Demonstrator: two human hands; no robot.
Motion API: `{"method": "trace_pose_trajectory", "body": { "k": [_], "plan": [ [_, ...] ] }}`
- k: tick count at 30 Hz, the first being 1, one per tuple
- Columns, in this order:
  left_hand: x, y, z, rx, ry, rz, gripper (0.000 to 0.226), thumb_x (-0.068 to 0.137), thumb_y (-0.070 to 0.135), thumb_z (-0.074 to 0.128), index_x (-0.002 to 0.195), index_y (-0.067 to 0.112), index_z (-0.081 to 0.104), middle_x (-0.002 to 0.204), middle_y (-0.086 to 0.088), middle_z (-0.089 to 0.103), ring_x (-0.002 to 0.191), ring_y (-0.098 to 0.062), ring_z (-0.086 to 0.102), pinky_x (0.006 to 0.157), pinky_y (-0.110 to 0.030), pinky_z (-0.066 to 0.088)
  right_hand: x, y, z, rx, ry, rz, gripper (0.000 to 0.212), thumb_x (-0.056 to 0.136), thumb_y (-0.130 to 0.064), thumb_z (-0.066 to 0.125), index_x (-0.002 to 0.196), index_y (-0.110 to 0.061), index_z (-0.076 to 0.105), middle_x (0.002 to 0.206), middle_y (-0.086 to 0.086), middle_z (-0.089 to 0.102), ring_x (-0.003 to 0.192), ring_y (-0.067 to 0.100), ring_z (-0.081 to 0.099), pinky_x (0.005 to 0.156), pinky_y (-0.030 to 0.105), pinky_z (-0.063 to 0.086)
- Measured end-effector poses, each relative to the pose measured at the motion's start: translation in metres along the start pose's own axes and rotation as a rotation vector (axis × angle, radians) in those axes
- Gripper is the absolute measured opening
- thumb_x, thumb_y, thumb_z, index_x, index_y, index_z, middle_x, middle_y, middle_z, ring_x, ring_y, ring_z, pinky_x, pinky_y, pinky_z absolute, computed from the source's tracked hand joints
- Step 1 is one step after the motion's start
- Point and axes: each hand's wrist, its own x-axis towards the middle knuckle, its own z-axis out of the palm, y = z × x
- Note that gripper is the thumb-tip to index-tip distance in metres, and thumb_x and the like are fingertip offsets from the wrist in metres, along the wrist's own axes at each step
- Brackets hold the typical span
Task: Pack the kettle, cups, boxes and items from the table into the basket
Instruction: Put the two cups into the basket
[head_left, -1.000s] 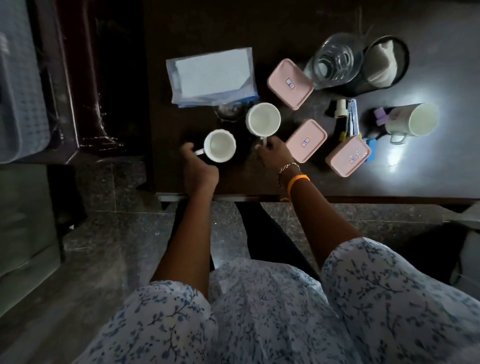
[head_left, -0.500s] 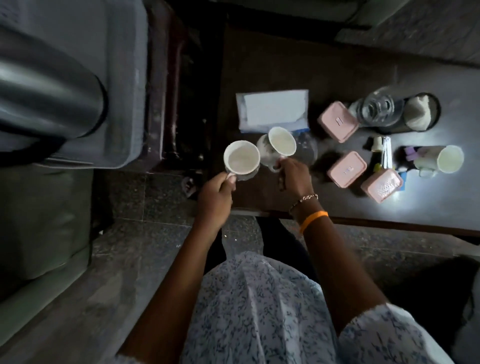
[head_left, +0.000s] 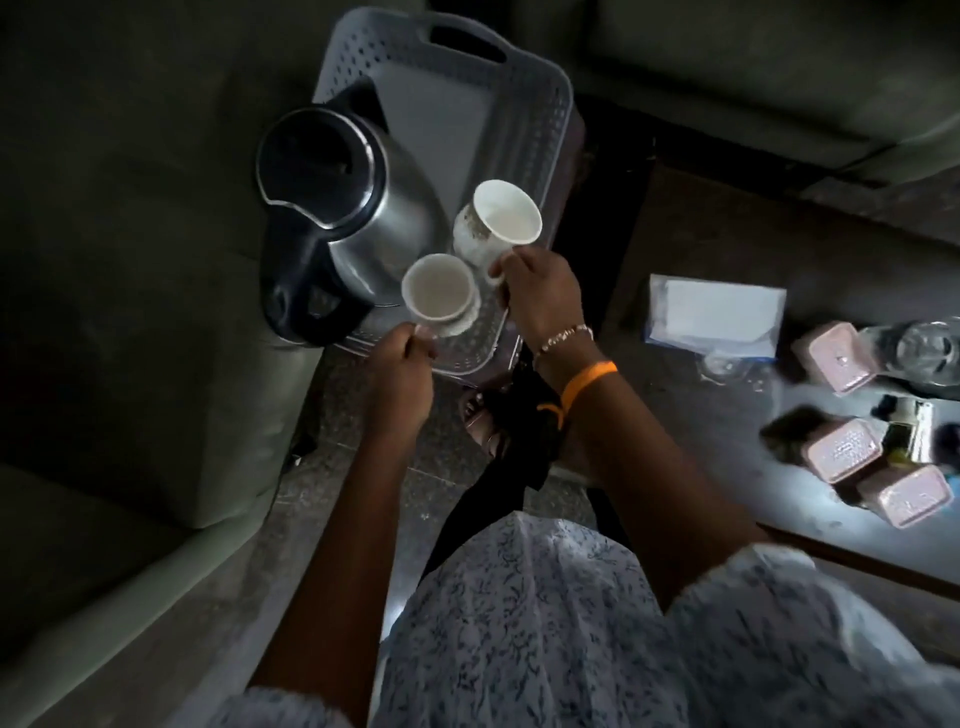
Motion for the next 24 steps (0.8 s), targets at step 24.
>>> {"method": "trace_pose_trajectory", "body": {
  "k": [24],
  "plan": [
    [0.012, 0.008, 0.046, 0.258, 0.089, -0.076, 0.024, 0.084, 0.015, 0.055, 0.103, 0.002, 0.060, 0.111, -0.018, 0.065, 0.103, -0.032, 0.058, 0.082, -0.034, 0.042, 0.036, 0.018, -0.004, -0.607, -0.099, 0.020, 0.030, 0.090, -0.020, 0.043, 0.109, -0.005, 0.061, 0.119, 0.022, 0.061, 0.109, 0.039, 0.058, 0.087, 0.038, 0.048]
  ]
}}
